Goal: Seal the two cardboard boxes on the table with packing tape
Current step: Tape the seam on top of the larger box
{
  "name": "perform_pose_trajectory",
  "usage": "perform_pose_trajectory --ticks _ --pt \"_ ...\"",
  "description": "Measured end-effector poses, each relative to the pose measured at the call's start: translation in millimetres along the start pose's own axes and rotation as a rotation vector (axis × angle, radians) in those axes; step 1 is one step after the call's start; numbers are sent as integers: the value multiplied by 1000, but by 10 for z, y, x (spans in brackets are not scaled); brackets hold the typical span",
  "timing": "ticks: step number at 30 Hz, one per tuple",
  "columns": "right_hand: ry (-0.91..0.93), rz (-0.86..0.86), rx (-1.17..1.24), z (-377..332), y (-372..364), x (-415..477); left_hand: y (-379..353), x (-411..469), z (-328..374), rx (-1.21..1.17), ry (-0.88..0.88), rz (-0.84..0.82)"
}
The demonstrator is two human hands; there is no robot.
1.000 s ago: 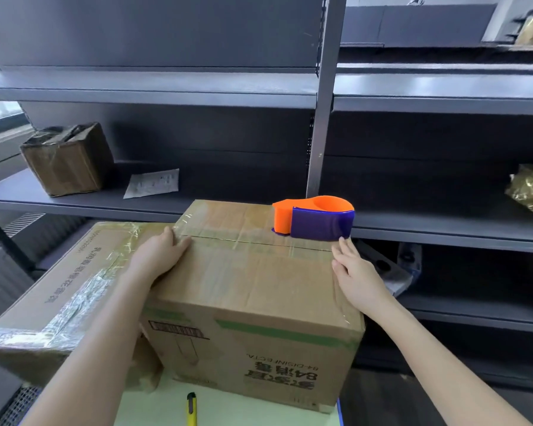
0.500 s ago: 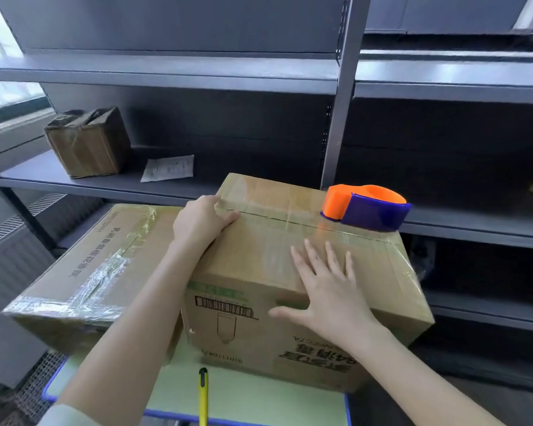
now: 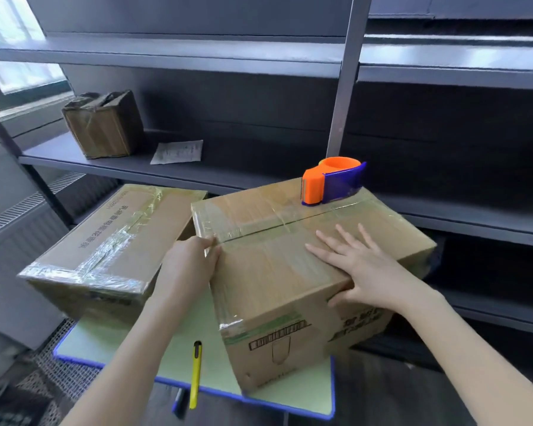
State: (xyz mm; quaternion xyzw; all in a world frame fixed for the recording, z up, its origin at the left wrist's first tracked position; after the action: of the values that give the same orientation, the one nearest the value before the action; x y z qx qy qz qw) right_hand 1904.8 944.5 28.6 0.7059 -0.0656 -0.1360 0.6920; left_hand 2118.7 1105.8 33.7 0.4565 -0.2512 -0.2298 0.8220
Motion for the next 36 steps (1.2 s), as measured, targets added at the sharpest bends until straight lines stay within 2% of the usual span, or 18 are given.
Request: perform_pose_trajectory --ticks 4,7,9,13,19,24,28,32,36 --pt "-46 -39 84 -364 -44 -13 182 83 -40 70 35 18" --pt "-63 23 132 -860 6 94 227 330 -45 174 34 13" --pt "-99 62 89 -1070 17 186 112 534 70 190 -44 -70" --pt "-232 82 43 -1172 9 295 -222 707 387 167 -320 -236" --pt "-365 46 19 -1278 -24 346 -421 798 263 166 -345 -333" --pt "-403 -12 43 -1298 -16 373 -407 787 221 186 -387 -322" --pt "-340 -68 81 -1249 -2 260 -329 649 180 235 -377 -282" --pt "-210 -137 185 -1007 -6 -52 -127 257 67 314 -334 -175" --pt "-191 -222 268 -654 3 -327 21 -220 145 408 -325 -58"
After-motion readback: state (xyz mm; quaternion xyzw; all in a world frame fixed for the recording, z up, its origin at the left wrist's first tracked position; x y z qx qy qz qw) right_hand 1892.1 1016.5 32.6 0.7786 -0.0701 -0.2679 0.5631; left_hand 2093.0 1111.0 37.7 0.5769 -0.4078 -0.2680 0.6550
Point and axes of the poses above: each hand's wrist, its own x-axis towards the middle knuckle, its own y-axis out of the back of the hand, z = x × y, the point moved 9 cm from there along x, towards the middle knuckle, and after that the axes turned 1 degree about -x, right-handed, at the moved point
